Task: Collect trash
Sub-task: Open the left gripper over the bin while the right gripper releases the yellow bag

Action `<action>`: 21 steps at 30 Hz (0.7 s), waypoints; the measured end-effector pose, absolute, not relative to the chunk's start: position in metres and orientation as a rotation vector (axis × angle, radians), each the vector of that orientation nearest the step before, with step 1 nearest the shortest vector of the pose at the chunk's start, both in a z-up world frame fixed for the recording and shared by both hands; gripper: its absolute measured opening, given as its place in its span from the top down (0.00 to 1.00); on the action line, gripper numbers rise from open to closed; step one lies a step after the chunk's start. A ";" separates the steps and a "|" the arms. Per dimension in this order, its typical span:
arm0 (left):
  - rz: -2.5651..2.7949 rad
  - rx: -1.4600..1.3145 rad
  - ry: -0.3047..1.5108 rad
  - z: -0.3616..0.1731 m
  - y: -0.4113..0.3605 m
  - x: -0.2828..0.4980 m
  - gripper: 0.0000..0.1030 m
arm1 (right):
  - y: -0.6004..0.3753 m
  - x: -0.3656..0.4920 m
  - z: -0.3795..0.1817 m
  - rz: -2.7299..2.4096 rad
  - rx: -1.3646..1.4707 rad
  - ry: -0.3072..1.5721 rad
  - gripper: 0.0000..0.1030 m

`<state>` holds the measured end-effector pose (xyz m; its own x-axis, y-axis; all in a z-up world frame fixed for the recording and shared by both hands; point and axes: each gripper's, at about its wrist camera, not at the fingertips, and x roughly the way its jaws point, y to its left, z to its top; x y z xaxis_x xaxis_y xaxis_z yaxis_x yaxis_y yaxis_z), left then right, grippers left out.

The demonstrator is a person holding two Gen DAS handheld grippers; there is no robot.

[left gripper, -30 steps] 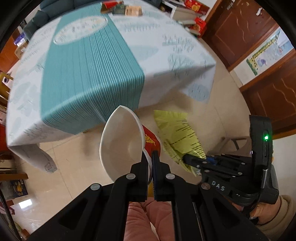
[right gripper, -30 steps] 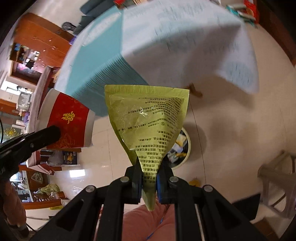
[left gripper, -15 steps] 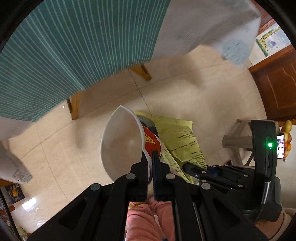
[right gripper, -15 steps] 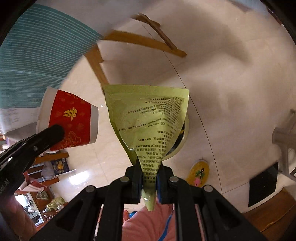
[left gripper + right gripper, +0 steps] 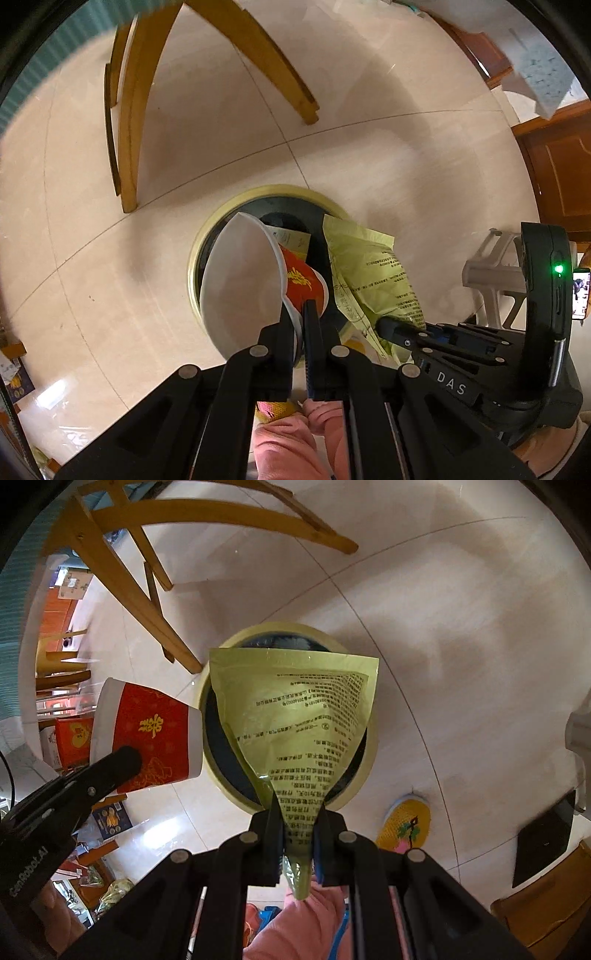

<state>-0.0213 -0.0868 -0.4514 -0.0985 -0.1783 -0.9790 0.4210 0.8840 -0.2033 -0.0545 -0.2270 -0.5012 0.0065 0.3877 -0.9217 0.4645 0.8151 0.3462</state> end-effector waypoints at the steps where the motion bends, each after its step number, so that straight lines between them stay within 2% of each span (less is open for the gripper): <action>1: -0.507 0.191 1.599 -0.456 -0.085 -0.020 0.98 | -0.227 -0.053 -0.506 -0.067 0.693 1.613 0.88; 11: -0.508 0.195 1.618 -0.482 -0.087 -0.006 0.94 | -0.221 -0.042 -0.558 -0.086 0.761 1.714 0.84; 13: -0.500 0.196 1.614 -0.480 -0.087 -0.008 0.91 | -0.221 -0.037 -0.569 -0.102 0.774 1.738 0.78; 15: -0.489 0.190 1.609 -0.483 -0.087 -0.009 0.80 | -0.222 -0.030 -0.579 -0.121 0.792 1.762 0.74; 18: -0.475 0.178 1.606 -0.484 -0.082 -0.009 0.72 | -0.227 -0.025 -0.586 -0.141 0.812 1.814 0.54; 21: -0.472 0.188 1.610 -0.487 -0.078 -0.012 0.66 | -0.229 -0.022 -0.589 -0.159 0.810 1.838 0.49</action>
